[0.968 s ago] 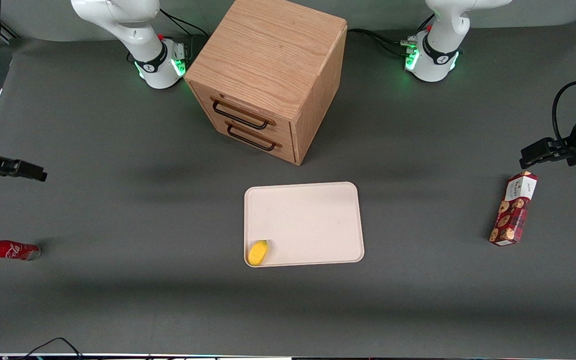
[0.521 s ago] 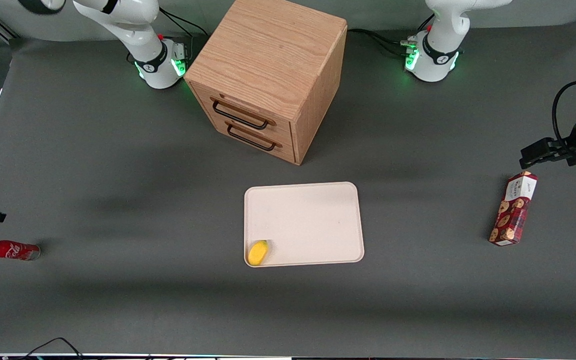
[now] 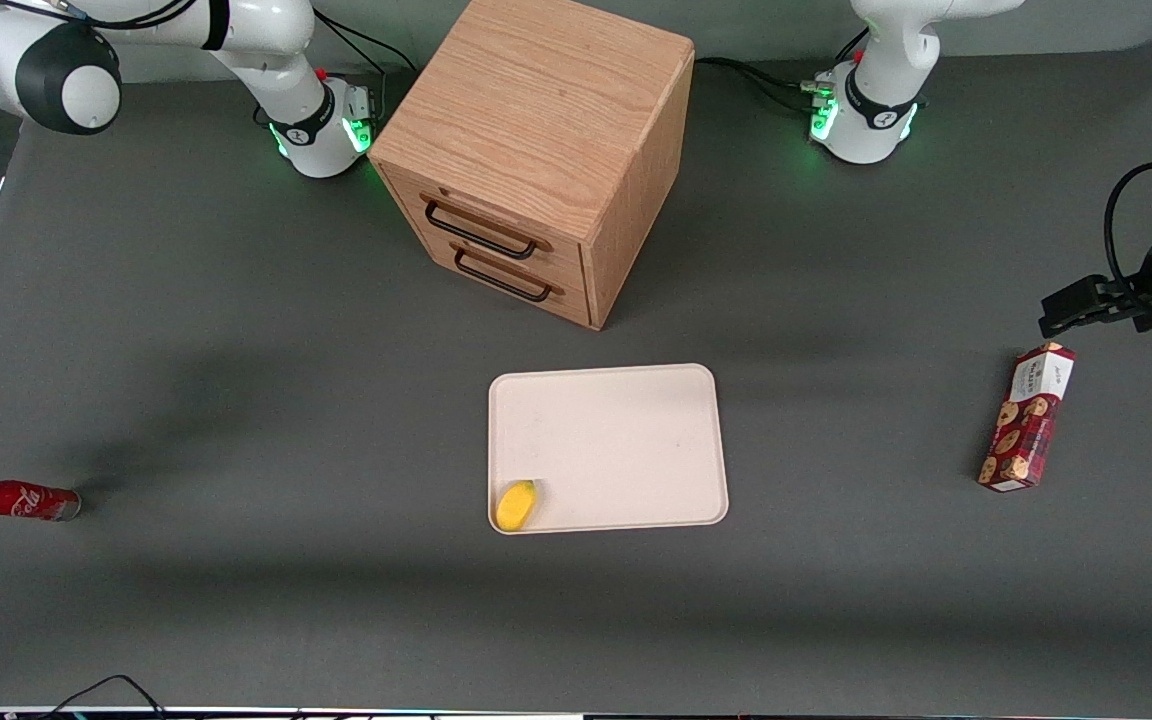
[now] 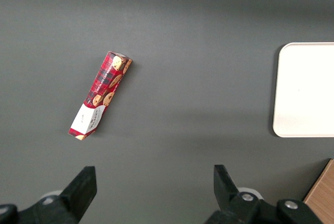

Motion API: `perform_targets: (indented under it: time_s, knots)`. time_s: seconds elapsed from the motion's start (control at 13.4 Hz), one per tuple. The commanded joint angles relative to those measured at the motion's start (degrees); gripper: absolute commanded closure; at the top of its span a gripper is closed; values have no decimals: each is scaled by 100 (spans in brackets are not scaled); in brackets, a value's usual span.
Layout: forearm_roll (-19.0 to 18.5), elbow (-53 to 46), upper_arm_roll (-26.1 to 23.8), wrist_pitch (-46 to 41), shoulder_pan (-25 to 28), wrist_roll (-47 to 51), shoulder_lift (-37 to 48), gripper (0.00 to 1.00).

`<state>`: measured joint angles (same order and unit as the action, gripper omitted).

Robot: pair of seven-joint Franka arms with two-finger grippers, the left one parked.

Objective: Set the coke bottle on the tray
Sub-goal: 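Move the right gripper over the red Coca-Cola bottle lying on the table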

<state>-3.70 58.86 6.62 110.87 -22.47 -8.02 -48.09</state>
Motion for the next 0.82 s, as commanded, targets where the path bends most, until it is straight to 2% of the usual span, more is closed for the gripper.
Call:
perform_targets:
  time_s: [0.0, 0.22, 0.74]
  knots:
    - [421, -261, -64, -31, -91, -227, -165, 0]
    - [729, -182, -73, -31, -83, -226, -165, 0]
    - [739, 196, -73, 575, -91, -490, -218, 0]
